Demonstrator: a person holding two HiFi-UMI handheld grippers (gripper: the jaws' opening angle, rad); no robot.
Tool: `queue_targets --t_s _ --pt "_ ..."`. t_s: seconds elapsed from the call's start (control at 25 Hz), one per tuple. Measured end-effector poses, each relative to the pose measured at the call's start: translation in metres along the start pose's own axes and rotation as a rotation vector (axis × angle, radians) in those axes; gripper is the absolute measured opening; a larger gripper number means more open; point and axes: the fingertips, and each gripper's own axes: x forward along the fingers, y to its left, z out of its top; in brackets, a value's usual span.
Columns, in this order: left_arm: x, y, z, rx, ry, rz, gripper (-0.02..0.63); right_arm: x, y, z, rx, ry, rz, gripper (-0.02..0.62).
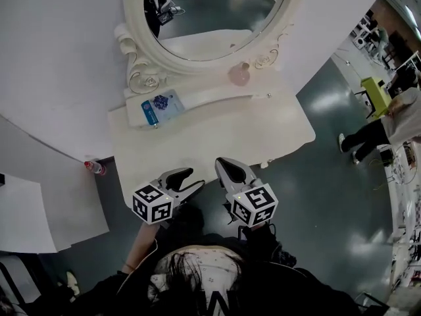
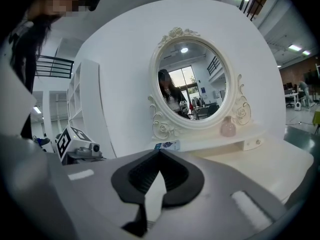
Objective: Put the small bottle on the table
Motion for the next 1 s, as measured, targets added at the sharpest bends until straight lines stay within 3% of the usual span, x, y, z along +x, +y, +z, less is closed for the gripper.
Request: queue_targets --t_s 0.48,1.0 --pt "0.015 -0.100 -0.046 0.017 -0.036 0.061 0.229 -0.108 0.011 -0.025 -0.004 -0.004 0.089 0.009" --pt "-0.011 -0.185 -0.121 -0.003 -0.084 0.178 0.199 -0.201 0.056 -0.074 -0.021 0.016 0.209 0.009"
